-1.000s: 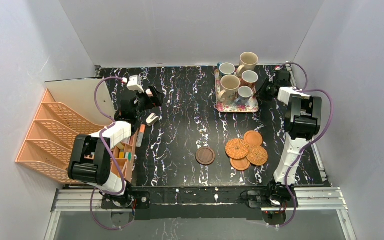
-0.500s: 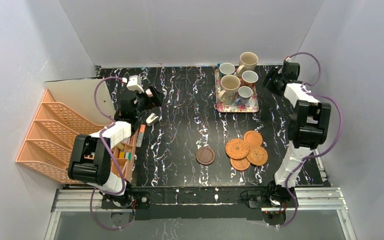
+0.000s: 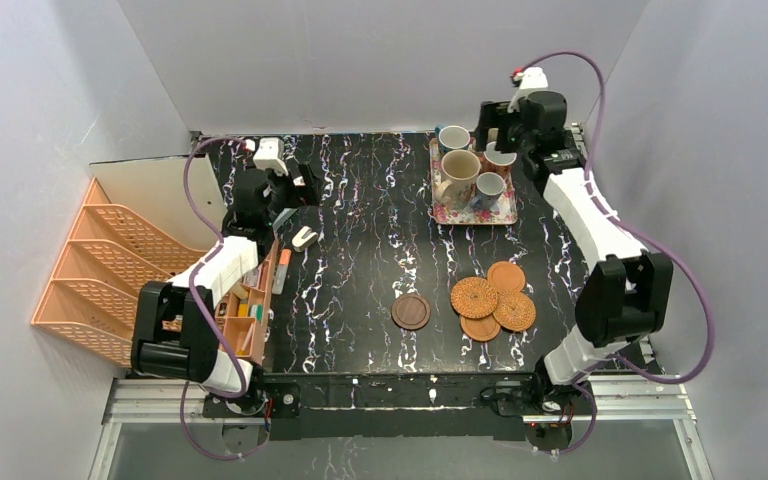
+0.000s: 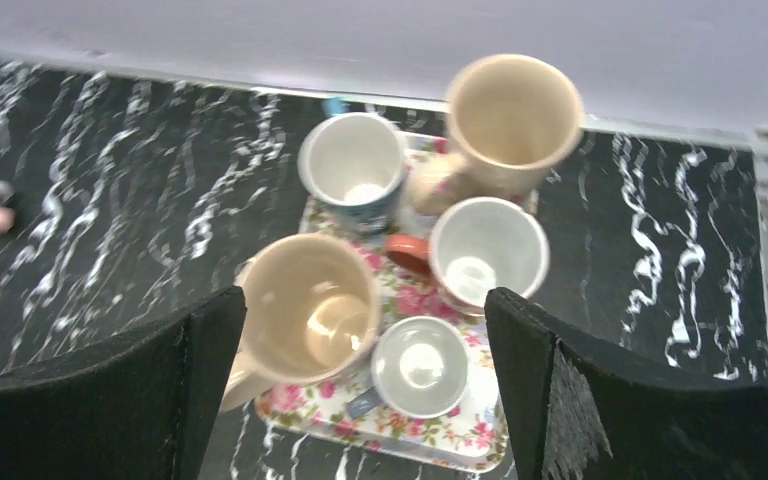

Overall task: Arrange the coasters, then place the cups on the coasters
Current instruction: Move the tray to the corner of the board.

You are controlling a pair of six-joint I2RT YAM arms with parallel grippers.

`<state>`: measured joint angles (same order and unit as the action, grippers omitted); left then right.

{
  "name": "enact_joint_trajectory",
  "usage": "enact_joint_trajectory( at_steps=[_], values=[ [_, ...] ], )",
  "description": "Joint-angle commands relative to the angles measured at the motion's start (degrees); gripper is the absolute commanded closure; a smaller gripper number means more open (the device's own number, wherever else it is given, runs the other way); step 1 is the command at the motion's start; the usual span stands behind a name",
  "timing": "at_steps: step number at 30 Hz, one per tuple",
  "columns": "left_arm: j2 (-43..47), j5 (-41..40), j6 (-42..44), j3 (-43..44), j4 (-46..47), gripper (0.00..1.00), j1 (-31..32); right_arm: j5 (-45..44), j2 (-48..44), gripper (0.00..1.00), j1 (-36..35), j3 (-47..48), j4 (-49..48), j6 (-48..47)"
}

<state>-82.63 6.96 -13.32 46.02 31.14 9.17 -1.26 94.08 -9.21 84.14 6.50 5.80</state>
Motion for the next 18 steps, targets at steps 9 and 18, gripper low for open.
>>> enact_joint_trajectory(
  at_steps=[9, 18],
  values=[
    [13.7, 9.7, 24.7, 3.9, -22.0, 0.02, -0.2, 18.2, -20.2, 0.02, -8.3, -13.5, 6.6, -19.2],
    [23.5, 20.7, 35.4, -3.1, -34.6, 0.02, -0.1, 27.1, -21.2, 0.02, -12.3, -23.2, 12.7, -31.4]
  ],
)
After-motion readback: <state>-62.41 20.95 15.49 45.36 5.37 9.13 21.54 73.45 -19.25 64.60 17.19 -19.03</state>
